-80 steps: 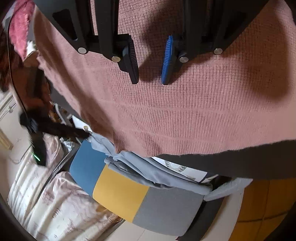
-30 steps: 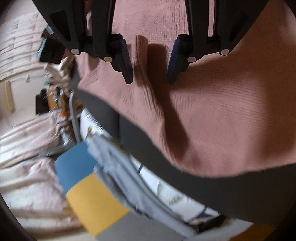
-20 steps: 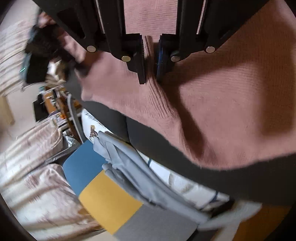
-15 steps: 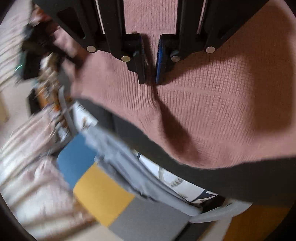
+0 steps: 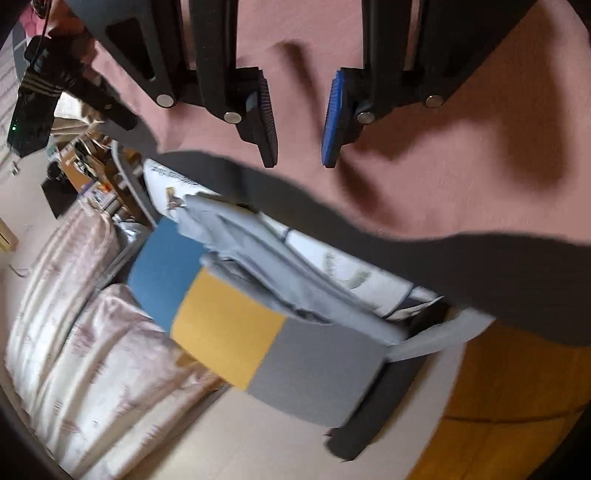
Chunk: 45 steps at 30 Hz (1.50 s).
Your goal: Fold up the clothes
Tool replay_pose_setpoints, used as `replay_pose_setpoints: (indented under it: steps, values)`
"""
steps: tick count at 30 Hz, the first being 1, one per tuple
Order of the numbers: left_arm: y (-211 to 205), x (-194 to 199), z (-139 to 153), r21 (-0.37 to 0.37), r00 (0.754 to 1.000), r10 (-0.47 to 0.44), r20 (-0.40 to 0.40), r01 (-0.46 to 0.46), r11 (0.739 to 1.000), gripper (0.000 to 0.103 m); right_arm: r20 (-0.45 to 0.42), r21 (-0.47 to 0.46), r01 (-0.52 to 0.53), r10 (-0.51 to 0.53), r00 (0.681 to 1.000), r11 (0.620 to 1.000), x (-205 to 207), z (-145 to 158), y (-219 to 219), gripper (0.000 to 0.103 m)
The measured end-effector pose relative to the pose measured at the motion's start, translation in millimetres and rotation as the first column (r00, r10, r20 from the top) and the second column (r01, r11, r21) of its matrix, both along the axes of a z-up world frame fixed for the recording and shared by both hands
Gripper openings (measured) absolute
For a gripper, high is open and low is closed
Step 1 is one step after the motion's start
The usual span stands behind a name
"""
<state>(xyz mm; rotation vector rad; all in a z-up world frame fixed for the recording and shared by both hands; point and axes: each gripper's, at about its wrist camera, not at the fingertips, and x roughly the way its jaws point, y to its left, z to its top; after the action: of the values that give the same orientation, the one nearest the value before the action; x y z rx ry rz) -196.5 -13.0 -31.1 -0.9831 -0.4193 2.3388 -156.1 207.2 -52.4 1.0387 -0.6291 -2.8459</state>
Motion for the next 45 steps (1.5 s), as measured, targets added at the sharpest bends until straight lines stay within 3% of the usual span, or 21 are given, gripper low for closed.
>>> replay_pose_setpoints:
  steps: [3,6,7,10,12,14,22,25,27,31,33,36,38,42,45]
  values:
    - [38,-14,-4,-0.143,0.997,-0.075,0.009,0.076,0.987,0.024,-0.039,0.150,-0.005,0.011,0.999,0.989,-2,24,-14,0.023]
    - [57,-21,-27,-0.326,0.995,-0.102,0.016,0.101,0.940,0.024,0.054,0.259,-0.085,0.074,0.996,0.962,-31,11,-26,0.023]
    - [57,-23,-31,-0.323,0.993,-0.113,0.016,0.113,0.940,0.024,0.090,0.298,-0.102,0.079,0.993,0.949,-42,4,-28,0.023]
    - [41,-31,-37,-0.225,0.993,-0.107,0.042,0.114,0.968,0.024,0.163,0.334,-0.053,-0.003,0.987,0.941,-62,-17,-13,0.024]
    - [35,-37,-41,-0.172,0.993,-0.101,0.056,0.109,0.979,0.022,0.130,0.248,-0.008,-0.025,0.991,0.969,-51,-26,7,0.024]
    - [36,-39,-43,-0.168,0.994,-0.099,0.053,0.107,0.980,0.022,0.112,0.190,0.013,-0.035,0.993,0.982,-48,-29,16,0.024]
    - [26,-37,-34,-0.151,0.991,-0.102,0.082,0.113,0.982,0.022,0.104,0.216,0.017,-0.041,0.994,0.976,-46,-32,13,0.024]
    - [13,-11,-23,-0.209,0.995,-0.068,0.072,0.081,0.974,0.023,0.124,0.253,0.006,-0.038,0.991,0.967,-42,-25,7,0.024]
    - [0,5,-21,-0.172,0.993,-0.080,0.092,0.095,0.980,0.023,0.096,0.319,0.023,-0.056,0.994,0.948,-30,-13,-2,0.030]
    - [-24,24,-31,-0.138,0.988,-0.042,0.149,0.063,0.988,0.024,0.039,0.354,-0.043,0.031,0.999,0.934,-2,6,-46,0.031]
    - [-36,32,-40,-0.105,0.984,-0.032,0.178,0.052,0.993,0.024,0.108,0.372,-0.095,0.059,0.992,0.923,0,-4,-66,0.031]
    - [-52,45,-46,-0.049,0.985,-0.030,0.169,0.038,0.998,0.024,0.186,0.348,-0.075,0.010,0.983,0.934,2,-26,-70,0.031]
    - [-64,52,-45,-0.006,0.984,-0.028,0.175,0.030,1.000,0.024,0.167,0.329,-0.065,0.010,0.986,0.942,8,-27,-69,0.034]
    - [-111,62,-34,0.032,0.988,0.062,0.140,-0.067,0.997,0.024,0.149,0.328,-0.056,0.007,0.989,0.943,13,-31,-68,0.039]
    - [-190,59,-34,0.143,0.954,0.225,0.197,-0.255,0.956,0.024,0.148,0.363,-0.058,0.005,0.989,0.930,13,-32,-74,0.043]
